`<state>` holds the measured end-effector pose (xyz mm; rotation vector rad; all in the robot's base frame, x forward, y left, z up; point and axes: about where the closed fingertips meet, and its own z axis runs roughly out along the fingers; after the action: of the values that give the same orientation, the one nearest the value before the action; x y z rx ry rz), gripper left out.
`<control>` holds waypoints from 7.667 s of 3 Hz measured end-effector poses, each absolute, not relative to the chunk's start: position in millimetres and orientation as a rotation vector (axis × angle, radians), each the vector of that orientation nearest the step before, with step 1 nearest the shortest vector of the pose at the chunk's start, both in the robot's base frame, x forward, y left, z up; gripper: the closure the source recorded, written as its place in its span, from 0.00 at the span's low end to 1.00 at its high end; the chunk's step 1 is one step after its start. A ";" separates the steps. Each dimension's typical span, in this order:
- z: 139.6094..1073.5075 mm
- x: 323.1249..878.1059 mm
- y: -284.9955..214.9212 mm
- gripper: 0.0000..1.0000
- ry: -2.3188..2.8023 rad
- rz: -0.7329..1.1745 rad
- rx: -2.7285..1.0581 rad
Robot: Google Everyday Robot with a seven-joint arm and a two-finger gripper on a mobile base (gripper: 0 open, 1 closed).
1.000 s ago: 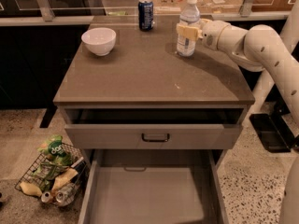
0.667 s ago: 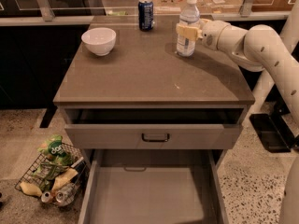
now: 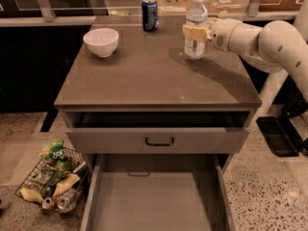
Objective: Place blue plastic bottle into middle drawer
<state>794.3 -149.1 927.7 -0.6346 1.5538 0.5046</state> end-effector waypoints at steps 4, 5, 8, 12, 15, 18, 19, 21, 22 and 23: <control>1006.7 612.3 -169.0 1.00 1.533 0.369 -0.659; 972.1 552.7 -171.1 1.00 1.564 0.412 -0.691; 940.3 488.2 -146.2 1.00 1.540 0.576 -0.847; 774.1 405.6 -141.3 1.00 1.595 0.889 -0.976; 684.6 422.0 -128.6 1.00 1.579 0.974 -0.938; 567.5 433.4 -60.5 1.00 1.540 1.107 -1.011; 567.6 433.4 -60.4 1.00 1.540 1.108 -1.011; 518.9 458.4 -31.7 1.00 1.453 1.183 -1.023; 494.3 470.9 -9.1 1.00 1.437 1.235 -1.051; 469.0 484.3 23.7 1.00 1.424 1.272 -1.091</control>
Offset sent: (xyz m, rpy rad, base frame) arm -0.1438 -0.0254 0.0800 -0.1108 -0.0462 -0.0673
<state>484.3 23.7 469.0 -1.0914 1.4240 1.2718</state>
